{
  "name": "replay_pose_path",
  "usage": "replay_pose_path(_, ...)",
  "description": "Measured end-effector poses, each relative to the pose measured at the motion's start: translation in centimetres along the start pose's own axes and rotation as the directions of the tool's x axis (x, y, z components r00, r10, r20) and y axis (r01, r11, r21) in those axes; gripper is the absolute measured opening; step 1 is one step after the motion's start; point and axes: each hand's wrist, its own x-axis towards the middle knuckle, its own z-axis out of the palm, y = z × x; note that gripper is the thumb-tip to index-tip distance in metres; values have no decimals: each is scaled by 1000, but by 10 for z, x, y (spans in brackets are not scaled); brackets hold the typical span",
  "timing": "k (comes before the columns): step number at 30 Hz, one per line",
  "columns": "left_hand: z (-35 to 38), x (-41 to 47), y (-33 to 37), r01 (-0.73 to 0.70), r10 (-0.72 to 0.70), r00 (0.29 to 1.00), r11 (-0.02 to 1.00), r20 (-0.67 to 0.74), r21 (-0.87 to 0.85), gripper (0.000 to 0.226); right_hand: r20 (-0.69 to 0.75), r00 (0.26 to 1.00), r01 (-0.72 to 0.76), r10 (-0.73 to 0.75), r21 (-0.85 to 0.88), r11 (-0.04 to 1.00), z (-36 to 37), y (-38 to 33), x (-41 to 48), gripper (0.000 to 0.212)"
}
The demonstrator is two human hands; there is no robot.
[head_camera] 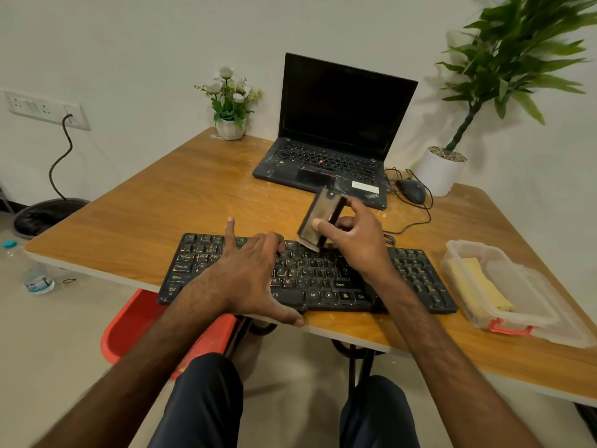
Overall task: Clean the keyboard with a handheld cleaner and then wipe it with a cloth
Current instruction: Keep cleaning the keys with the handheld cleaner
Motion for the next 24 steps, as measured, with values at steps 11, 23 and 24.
replay_pose_path(11, 3, 1, -3, 2, -2, 1000, 1000, 1, -6, 122, 35, 993, -114, 109, 166, 980, -13, 8, -1, 38)
replay_pose_path(23, 0, 2, 0, 3, -3, 1000, 1000, 13, 24, 123, 66, 996, 66, -52, -234, 970, 4, -2, -4, 42)
replay_pose_path(24, -1, 1, 0, 3, -3, 1000, 1000, 11, 25, 123, 75, 996, 67, -51, -242, 968, 3, -3, -4, 42)
